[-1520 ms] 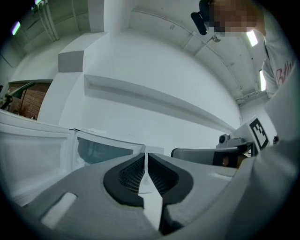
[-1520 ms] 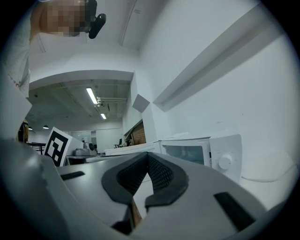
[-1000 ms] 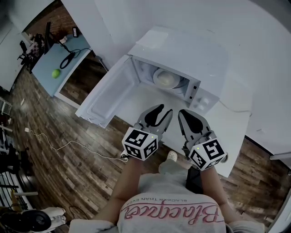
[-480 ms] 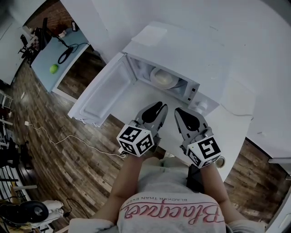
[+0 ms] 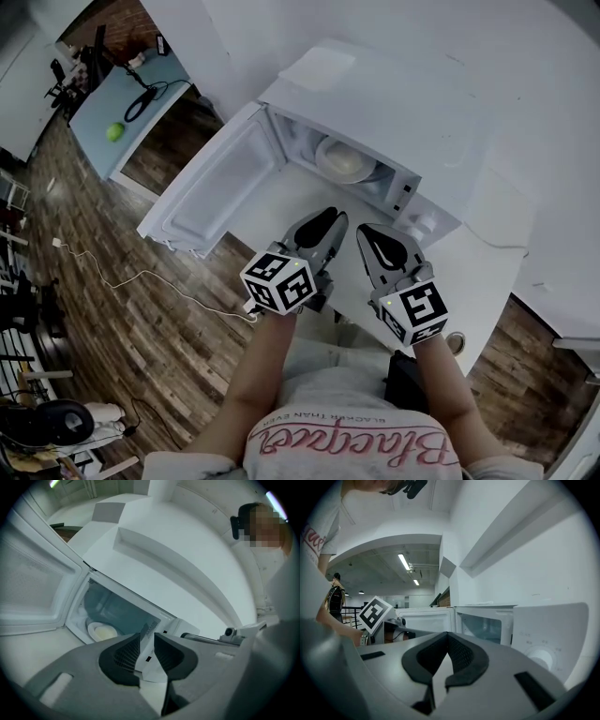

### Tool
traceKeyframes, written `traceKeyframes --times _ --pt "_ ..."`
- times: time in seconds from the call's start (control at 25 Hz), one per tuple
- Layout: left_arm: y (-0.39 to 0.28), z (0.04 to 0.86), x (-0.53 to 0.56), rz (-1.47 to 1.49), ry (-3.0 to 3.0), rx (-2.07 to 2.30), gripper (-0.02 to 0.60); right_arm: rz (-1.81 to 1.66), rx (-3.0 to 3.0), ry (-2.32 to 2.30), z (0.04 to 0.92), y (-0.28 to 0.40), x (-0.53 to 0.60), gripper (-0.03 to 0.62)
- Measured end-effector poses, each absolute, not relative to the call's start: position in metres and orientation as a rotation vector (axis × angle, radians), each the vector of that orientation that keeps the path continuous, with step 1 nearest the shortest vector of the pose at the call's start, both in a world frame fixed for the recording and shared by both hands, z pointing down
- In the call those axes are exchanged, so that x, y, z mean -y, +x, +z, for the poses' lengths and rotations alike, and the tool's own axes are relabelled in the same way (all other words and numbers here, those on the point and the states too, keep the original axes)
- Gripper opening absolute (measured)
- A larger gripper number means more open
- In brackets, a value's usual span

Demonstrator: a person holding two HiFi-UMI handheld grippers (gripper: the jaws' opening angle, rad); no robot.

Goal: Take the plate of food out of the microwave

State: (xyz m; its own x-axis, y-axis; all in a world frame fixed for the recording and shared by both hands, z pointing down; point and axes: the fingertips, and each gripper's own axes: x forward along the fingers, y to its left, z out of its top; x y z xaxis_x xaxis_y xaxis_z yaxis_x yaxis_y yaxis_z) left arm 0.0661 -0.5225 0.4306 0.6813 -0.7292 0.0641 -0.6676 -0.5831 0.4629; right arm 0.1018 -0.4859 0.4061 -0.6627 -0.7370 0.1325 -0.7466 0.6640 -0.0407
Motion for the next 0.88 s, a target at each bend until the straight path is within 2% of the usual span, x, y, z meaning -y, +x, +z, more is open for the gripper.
traceKeyframes --times 0.88 --pt "0.035 0.507 0.616 -0.290 2.106 1.124 0.094 0.324 2.765 1.205 0.456 0.078 0.524 0.006"
